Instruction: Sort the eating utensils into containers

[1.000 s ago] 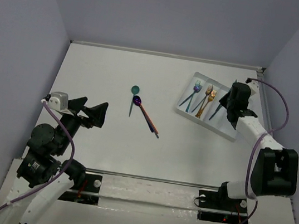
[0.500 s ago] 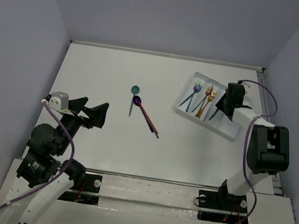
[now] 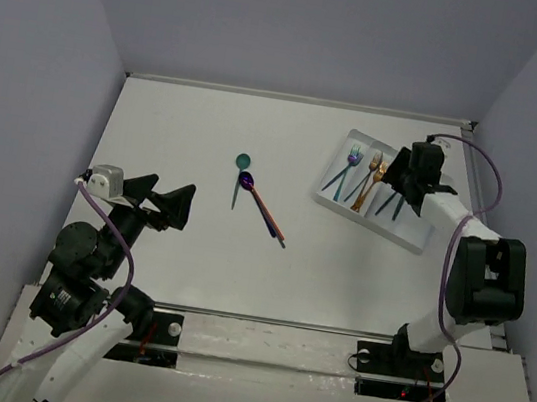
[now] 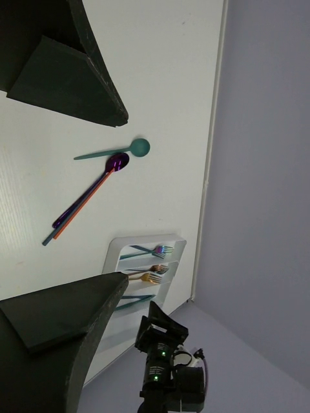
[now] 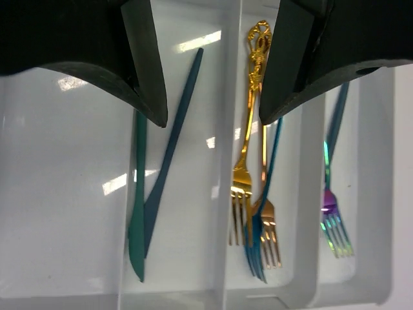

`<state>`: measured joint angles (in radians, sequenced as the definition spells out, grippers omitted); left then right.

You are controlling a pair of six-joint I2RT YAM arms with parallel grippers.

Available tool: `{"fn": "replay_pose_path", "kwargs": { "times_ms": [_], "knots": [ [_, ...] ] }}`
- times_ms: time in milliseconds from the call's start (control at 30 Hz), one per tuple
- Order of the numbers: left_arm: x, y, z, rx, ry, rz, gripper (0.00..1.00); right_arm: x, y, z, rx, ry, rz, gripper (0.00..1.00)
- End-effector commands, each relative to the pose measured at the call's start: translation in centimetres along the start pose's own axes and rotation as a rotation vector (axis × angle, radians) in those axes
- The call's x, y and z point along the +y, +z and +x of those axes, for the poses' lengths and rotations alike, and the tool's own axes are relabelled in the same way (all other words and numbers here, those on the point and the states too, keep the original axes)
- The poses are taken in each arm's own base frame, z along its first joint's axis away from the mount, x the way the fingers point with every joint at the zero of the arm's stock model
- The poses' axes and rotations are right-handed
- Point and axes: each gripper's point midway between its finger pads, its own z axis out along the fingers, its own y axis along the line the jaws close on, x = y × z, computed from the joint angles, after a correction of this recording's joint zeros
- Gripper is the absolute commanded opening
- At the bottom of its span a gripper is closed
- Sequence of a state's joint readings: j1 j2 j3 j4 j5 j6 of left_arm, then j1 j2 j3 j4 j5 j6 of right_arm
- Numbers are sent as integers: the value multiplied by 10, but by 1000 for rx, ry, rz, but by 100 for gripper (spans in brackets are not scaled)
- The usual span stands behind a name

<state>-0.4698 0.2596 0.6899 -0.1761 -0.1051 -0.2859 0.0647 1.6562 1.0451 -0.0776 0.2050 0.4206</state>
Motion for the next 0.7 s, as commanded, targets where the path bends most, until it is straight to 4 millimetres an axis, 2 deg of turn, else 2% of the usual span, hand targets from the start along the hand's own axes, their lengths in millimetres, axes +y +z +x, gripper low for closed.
{"fn": "replay_pose_path", "kwargs": {
  "times_ms": [0,67,100,133,200,233,267,333,367,433,467,500,667],
  "knots": [
    [-10,1,-19,-53,2,37,99,84,-49,-18,-90,-132,-245,64],
    [-10,2,-19,-52,2,37,99,118,-62,-1,-70,-229,-320,61],
    [-10,2,-19,-50,2,36,99,149,-77,14,-47,-288,-383,59],
    [-10,2,-19,-50,1,36,99,162,-75,33,-7,-328,-403,55],
    [-10,2,-18,-46,1,33,99,185,-81,57,40,-393,-448,50],
    [-10,3,-17,-45,1,33,99,210,-94,70,47,-434,-502,43],
    [-10,3,-17,-45,1,33,99,215,-89,90,89,-481,-500,39],
    [-9,3,-16,-42,2,33,99,231,-93,109,118,-534,-523,32],
    [-8,3,-17,-45,3,25,99,247,-97,125,132,-577,-549,28],
    [-8,3,-17,-45,5,25,99,256,-99,141,158,-626,-554,26],
    [-8,3,-17,-43,5,26,99,267,-103,141,153,-642,-569,26],
    [-8,3,-17,-45,5,25,99,269,-102,161,192,-679,-565,26],
    [-8,3,-18,-46,5,25,99,276,-100,189,244,-738,-552,28]
  ]
}}
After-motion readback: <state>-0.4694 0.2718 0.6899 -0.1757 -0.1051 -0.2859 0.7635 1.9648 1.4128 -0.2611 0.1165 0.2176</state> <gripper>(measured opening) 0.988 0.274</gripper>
